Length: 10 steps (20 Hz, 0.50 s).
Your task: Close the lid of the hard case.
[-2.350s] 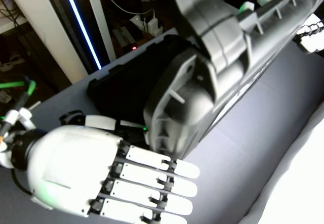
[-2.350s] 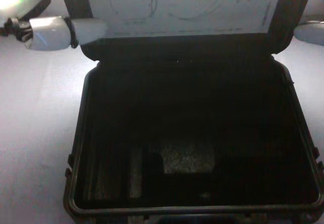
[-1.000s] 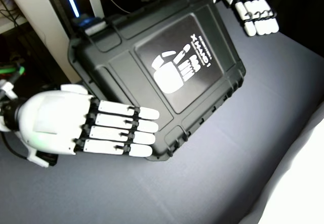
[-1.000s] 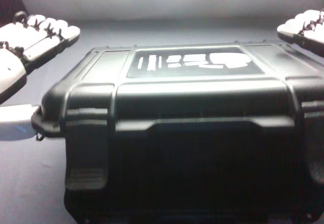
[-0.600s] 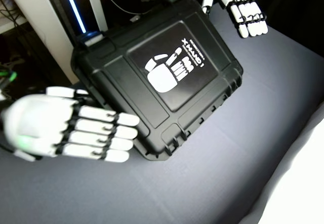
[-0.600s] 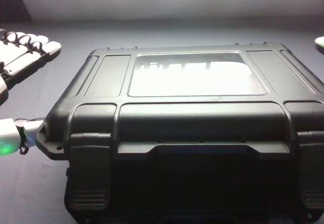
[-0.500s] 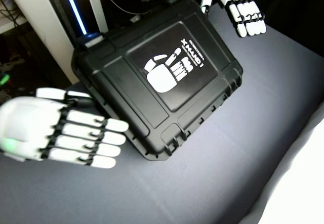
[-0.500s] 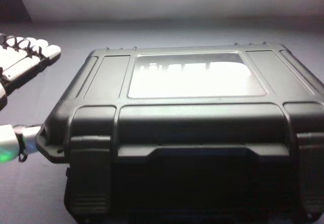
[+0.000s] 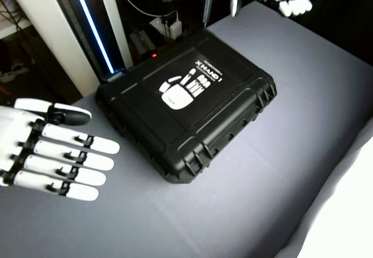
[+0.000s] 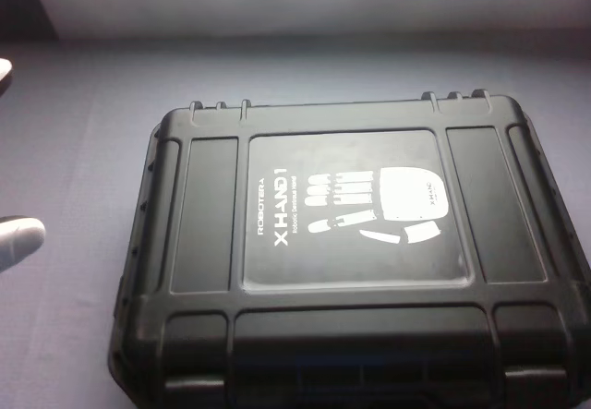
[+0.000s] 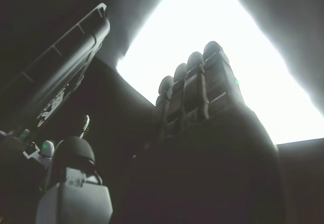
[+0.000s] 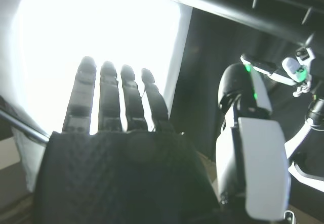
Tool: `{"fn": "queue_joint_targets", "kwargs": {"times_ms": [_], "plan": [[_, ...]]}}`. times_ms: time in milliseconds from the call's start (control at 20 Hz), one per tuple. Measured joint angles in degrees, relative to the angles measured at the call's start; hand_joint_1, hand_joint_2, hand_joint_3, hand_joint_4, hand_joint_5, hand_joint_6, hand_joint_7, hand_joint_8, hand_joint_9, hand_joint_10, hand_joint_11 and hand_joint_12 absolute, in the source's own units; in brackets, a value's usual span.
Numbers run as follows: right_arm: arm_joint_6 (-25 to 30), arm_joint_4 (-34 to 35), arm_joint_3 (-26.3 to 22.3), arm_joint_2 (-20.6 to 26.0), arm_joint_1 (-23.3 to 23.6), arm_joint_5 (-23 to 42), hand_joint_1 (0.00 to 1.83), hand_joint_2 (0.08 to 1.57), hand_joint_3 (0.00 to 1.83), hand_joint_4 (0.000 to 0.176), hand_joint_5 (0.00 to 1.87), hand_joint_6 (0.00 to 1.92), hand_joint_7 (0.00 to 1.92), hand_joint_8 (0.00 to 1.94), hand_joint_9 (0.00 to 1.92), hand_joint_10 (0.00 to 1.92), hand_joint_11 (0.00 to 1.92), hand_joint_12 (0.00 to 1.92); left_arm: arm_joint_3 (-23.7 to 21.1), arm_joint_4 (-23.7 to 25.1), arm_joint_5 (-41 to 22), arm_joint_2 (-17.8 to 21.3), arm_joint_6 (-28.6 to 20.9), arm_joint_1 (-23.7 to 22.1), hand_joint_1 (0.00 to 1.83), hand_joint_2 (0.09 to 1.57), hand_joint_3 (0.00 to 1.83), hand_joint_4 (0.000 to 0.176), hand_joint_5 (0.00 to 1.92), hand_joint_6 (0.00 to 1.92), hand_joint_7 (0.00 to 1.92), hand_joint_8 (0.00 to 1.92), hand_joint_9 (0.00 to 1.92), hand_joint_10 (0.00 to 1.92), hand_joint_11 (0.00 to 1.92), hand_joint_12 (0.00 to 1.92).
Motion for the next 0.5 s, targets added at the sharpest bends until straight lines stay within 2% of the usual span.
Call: {"fn": "queue_joint_targets", "kwargs": {"times_ms": [250, 400, 450, 500], "plan": [[-0.02, 0.09, 0.09, -0.39, -0.02, 0.02, 0.45, 1.17, 0.0, 0.0, 0.02, 0.0, 0.0, 0.0, 0.0, 0.0, 0.03, 0.02, 1.03, -0.48, -0.44, -0.09, -0.24, -0.24, 0.07, 1.15, 0.01, 0.0, 0.02, 0.01, 0.03, 0.01, 0.01, 0.0, 0.0, 0.0], [-0.11, -0.07, 0.33, -1.14, 0.33, 0.57, 0.52, 1.19, 0.0, 0.0, 0.07, 0.01, 0.04, 0.01, 0.03, 0.01, 0.07, 0.04, 2.19, -0.87, -0.92, -1.44, -0.26, -2.43, 0.11, 1.14, 0.0, 0.0, 0.03, 0.01, 0.04, 0.0, 0.04, 0.01, 0.06, 0.03], [-0.17, -0.15, 0.44, -1.36, 0.94, 0.57, 0.54, 1.18, 0.0, 0.0, 0.08, 0.02, 0.06, 0.01, 0.05, 0.01, 0.09, 0.05, 2.6, -0.94, -0.72, -2.05, -0.24, -3.3, 0.1, 1.15, 0.01, 0.0, 0.02, 0.0, 0.03, 0.0, 0.03, 0.01, 0.05, 0.03], [-0.74, 0.02, 0.52, -1.6, 2.05, 0.94, 0.55, 1.19, 0.0, 0.0, 0.1, 0.01, 0.09, 0.01, 0.09, 0.01, 0.11, 0.07, 3.56, -0.72, -0.04, -2.93, -0.22, -5.42, 0.16, 1.17, 0.01, 0.0, 0.01, 0.0, 0.01, 0.0, 0.01, 0.0, 0.01, 0.0]]}}
